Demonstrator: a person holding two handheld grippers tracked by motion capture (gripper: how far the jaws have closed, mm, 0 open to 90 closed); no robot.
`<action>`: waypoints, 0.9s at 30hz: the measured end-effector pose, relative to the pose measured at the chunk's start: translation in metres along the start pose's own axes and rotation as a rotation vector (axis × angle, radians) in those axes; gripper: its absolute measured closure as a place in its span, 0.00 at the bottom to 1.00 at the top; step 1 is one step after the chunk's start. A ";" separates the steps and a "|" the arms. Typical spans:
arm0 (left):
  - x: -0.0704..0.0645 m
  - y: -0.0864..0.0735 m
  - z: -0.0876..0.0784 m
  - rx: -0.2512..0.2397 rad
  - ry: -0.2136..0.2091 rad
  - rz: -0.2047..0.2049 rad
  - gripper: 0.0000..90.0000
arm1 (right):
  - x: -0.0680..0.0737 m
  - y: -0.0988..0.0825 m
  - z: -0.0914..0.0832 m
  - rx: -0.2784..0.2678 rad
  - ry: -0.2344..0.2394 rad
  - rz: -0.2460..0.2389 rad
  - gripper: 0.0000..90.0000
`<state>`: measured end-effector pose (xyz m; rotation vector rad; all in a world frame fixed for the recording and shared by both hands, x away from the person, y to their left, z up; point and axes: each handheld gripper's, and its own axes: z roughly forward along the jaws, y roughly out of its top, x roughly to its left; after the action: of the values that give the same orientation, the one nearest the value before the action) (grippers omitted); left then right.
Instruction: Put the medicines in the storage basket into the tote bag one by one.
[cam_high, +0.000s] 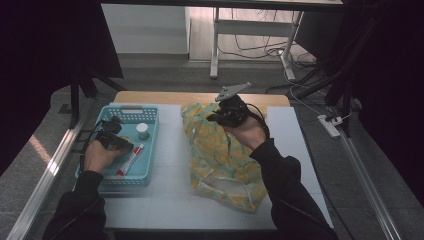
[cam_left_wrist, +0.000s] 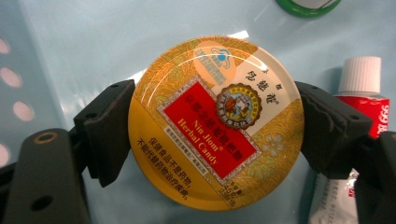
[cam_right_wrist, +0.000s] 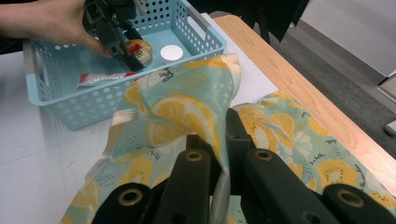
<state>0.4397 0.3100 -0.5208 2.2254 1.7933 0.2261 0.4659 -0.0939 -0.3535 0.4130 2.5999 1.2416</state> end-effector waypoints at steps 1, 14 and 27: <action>0.000 0.000 0.000 0.000 0.005 0.003 0.23 | 0.000 0.000 -0.001 0.005 -0.001 0.000 0.99; 0.002 -0.003 -0.021 -0.099 -0.055 0.005 0.23 | 0.000 -0.002 0.002 0.001 0.001 0.005 0.99; -0.004 -0.014 -0.055 -0.182 -0.099 0.070 0.23 | -0.001 -0.004 0.002 -0.010 -0.002 0.010 0.99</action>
<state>0.4100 0.3147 -0.4731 2.1348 1.5791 0.2767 0.4671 -0.0952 -0.3578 0.4251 2.5914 1.2564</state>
